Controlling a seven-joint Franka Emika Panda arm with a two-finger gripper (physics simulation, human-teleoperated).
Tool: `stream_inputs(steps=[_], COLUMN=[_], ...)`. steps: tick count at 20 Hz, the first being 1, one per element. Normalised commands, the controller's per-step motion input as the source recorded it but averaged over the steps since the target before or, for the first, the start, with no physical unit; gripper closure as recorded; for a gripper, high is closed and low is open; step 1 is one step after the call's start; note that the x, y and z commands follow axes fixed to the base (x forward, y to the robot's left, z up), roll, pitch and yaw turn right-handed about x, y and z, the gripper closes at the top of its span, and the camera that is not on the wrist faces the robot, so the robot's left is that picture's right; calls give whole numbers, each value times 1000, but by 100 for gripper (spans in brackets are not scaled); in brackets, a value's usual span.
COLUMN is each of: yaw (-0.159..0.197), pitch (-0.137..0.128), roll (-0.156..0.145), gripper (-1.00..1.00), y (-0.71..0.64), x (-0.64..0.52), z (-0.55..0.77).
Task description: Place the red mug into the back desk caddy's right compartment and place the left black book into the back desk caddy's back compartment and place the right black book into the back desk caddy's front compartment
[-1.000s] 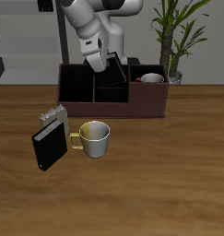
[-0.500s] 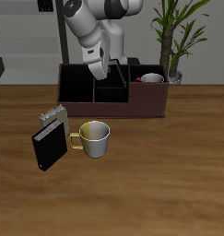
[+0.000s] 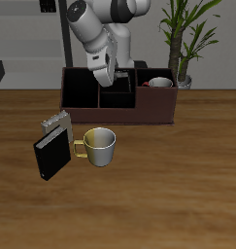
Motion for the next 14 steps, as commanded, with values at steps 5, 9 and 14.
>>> stream_inputs(steps=[5, 9, 14], yaw=[-5, -34, -44], pitch=[-5, -19, -41], roll=[8, 2, -23], gripper=[-100, -100, -100], y=[42, 15, -99], x=[10, 2, 35], z=[53, 127, 260])
